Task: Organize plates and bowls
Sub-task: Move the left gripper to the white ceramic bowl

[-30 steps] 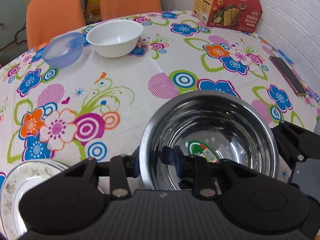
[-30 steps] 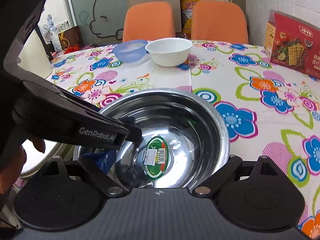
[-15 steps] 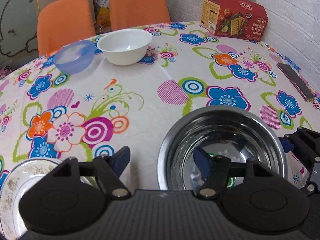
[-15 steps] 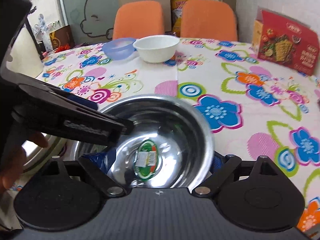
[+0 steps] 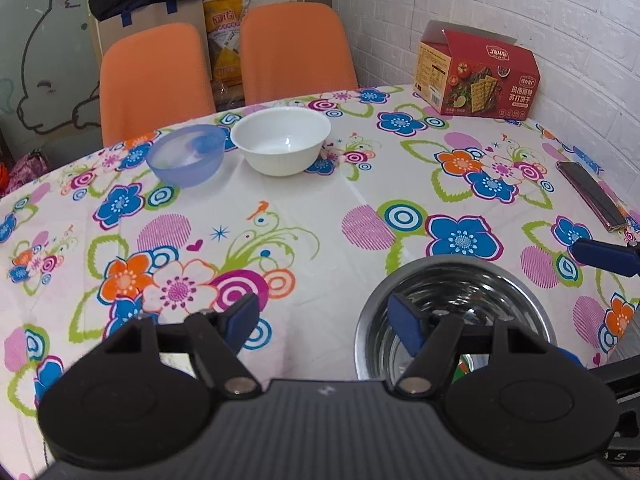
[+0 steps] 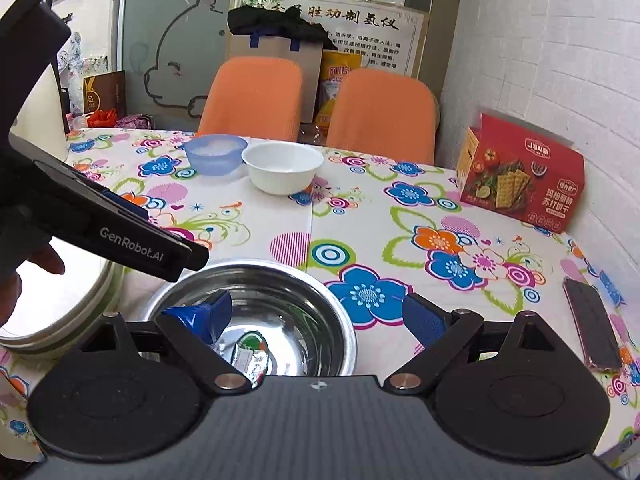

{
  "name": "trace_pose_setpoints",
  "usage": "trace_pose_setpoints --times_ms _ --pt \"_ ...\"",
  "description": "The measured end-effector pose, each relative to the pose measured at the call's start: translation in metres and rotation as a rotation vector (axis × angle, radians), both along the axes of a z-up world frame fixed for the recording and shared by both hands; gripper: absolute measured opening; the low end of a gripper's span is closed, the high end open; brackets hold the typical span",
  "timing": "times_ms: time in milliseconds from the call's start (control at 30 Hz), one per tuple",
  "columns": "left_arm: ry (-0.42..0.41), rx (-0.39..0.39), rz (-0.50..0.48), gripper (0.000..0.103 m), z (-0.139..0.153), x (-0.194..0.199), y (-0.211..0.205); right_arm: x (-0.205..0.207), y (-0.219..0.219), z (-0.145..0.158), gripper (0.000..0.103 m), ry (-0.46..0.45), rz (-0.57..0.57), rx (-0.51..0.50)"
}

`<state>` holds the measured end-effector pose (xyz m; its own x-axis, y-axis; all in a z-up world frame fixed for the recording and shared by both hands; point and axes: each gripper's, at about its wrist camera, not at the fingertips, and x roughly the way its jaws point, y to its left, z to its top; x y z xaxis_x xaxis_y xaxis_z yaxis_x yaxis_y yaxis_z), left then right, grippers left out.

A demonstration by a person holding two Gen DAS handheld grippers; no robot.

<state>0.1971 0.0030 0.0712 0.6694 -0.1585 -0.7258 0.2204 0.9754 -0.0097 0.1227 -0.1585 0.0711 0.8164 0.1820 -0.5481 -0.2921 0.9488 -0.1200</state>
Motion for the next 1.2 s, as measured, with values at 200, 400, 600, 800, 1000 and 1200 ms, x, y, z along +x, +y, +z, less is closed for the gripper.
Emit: trace_pose_setpoints --times_ms 200,400,600,800,1000,1200 --pt "-0.095 0.015 0.023 0.071 0.054 0.008 0.018 0.014 0.000 0.032 0.079 -0.007 0.064 0.103" --pt "-0.262 -0.020 0.047 0.072 0.142 0.012 0.040 0.047 0.003 0.109 0.079 -0.120 0.123 0.214" --pt "-0.371 -0.109 0.079 0.076 0.204 0.037 0.055 0.100 0.018 0.186 0.080 -0.285 0.130 0.209" --pt "-0.199 -0.215 0.141 0.077 0.146 0.099 0.076 0.174 0.014 0.152 0.080 -0.204 0.079 0.181" --pt "0.197 -0.374 0.250 0.077 0.021 0.176 0.089 0.255 0.014 0.029 0.080 0.127 0.021 0.099" --pt "0.259 -0.465 0.405 0.077 -0.013 0.217 0.085 0.301 0.031 -0.015 0.080 0.191 0.045 0.031"
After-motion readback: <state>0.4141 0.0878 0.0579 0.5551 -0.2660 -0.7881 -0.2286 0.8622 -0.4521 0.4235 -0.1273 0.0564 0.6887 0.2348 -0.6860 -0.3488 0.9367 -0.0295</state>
